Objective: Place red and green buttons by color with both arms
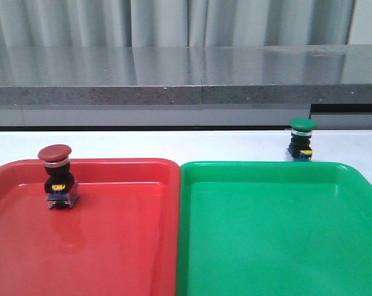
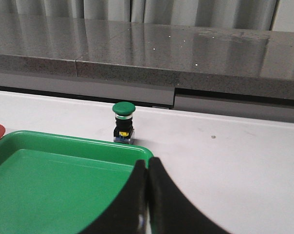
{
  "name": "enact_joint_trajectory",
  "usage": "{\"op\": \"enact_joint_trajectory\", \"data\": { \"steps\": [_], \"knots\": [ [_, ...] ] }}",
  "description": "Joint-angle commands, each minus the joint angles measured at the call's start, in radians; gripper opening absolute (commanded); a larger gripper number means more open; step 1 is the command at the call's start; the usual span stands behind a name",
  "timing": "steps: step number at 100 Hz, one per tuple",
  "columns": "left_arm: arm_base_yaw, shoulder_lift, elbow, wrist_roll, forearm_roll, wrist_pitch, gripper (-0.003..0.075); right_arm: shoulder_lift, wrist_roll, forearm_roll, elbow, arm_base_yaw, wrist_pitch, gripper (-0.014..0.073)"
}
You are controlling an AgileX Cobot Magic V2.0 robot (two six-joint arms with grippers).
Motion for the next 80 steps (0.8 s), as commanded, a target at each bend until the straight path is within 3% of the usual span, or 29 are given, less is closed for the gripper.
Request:
{"op": "enact_joint_trajectory", "data": {
  "steps": [1, 28, 48, 80],
  "knots": [
    [0.002, -0.029, 0.042, -0.010, -0.001, -0.084, -0.0019, -0.021, -0.002, -0.005, -0.014, -0.006, -0.095, -0.0067],
    [0.002, -0.029, 0.042, -0.010, -0.001, -0.084, -0.0019, -0.020, -0.002, -0.005, -0.070, -0.006, -0.160, -0.0067],
    [0.002, -0.029, 0.042, -0.010, -0.001, -0.084, -0.0019, 0.058, -0.002, -0.005, -0.249, -0.006, 0.062, -0.0067],
    [0.002, -0.029, 0.042, -0.010, -0.001, -0.084, -0.0019, 0.392, -0.002, -0.005, -0.583, -0.006, 0.373, -0.0067]
  ]
}}
